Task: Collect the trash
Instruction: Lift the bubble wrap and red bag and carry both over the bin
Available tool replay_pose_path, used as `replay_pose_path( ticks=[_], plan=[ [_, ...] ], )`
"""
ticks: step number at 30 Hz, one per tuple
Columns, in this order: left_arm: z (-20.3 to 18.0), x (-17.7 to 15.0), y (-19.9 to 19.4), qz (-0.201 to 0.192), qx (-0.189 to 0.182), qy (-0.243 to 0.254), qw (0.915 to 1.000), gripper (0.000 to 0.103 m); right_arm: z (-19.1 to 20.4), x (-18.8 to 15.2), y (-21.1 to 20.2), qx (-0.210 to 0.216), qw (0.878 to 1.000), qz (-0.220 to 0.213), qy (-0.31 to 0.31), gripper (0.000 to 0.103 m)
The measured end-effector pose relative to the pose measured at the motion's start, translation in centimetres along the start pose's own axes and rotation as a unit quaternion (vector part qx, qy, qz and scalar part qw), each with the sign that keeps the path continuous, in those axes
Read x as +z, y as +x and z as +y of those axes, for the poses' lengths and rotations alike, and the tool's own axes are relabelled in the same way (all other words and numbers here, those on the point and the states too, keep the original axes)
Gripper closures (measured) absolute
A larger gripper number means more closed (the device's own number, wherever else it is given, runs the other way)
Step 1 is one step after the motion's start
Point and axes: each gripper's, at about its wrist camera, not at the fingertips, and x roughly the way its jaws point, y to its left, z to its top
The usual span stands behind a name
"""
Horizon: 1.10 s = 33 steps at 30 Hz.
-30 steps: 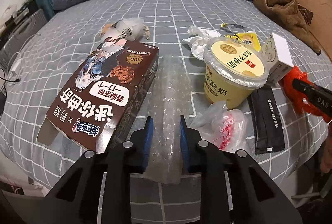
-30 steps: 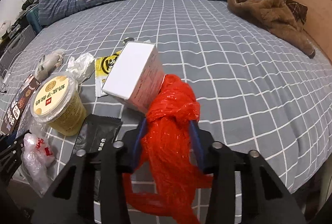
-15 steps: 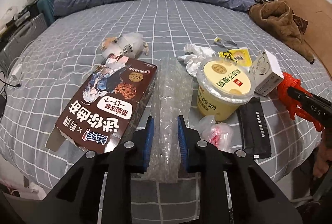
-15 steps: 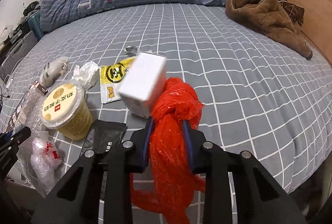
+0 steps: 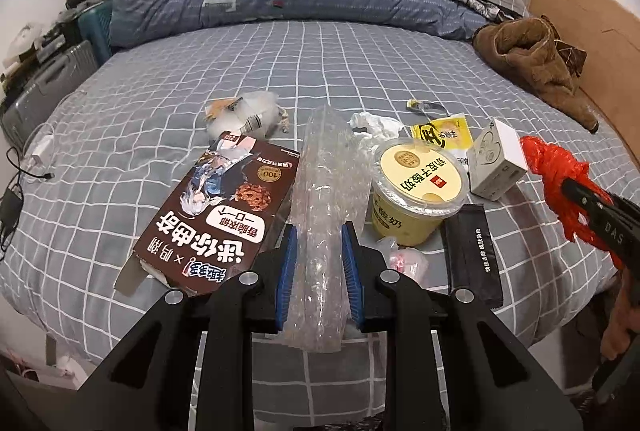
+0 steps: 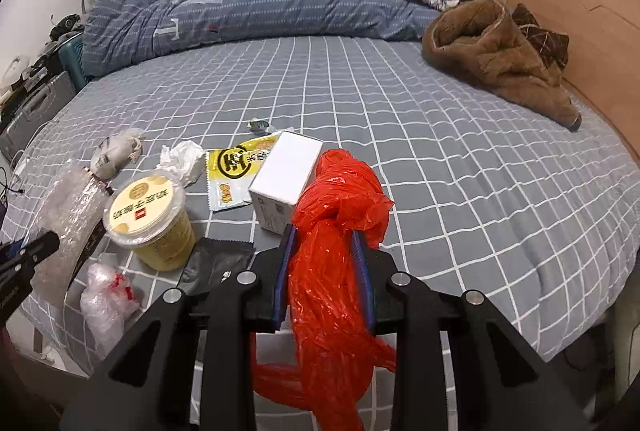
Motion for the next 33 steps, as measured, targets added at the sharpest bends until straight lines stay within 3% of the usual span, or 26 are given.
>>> replay_pose_path(
  ticks=[14, 33],
  plan=[
    [-0.5, -1.2, -3.6, -0.019, -0.012, -0.005, 0.9997, 0.081, 1.8, -2.3, -4.4, -0.001, 1.0, -0.026, -0.008, 0.076],
    [-0.8, -5.5, -7.7, -0.019, -0.019, -0.006, 0.9996, 0.081, 3.8, -6.4, -10.4, 0.04, 0.999, -0.035, -0.011, 0.077]
  ],
)
